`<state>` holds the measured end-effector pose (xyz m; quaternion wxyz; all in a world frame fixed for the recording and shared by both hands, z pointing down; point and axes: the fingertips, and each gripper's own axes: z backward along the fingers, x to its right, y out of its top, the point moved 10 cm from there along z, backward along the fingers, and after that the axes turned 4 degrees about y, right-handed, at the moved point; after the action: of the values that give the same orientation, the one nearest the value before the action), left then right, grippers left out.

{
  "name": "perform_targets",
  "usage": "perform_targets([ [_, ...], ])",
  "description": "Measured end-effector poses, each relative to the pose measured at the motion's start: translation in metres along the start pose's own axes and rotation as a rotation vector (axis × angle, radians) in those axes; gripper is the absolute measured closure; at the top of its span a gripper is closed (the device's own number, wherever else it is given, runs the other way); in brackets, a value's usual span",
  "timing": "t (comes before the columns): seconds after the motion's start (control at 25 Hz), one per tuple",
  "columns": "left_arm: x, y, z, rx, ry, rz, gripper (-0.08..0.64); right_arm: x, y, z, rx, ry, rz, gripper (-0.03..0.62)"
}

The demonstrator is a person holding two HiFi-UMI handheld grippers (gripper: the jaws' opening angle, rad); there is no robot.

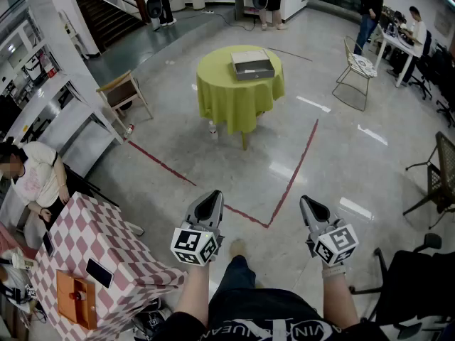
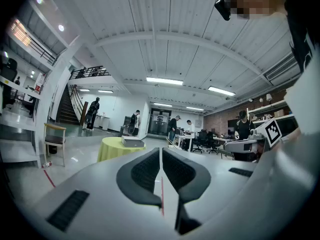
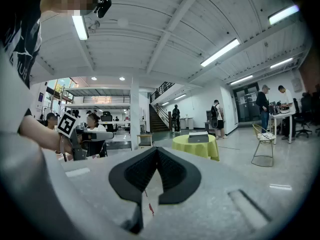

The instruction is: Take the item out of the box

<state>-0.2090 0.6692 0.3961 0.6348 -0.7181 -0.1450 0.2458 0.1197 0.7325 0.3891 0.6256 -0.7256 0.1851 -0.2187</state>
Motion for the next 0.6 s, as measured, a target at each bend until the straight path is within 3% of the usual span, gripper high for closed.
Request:
perform_targets([
  [0.6,-0.102,0.018,-0.122,-0.037,-0.023,0.026,0.538,0.064,0.018,-0.142,-0.008,-0.025,-0.057,0.588],
])
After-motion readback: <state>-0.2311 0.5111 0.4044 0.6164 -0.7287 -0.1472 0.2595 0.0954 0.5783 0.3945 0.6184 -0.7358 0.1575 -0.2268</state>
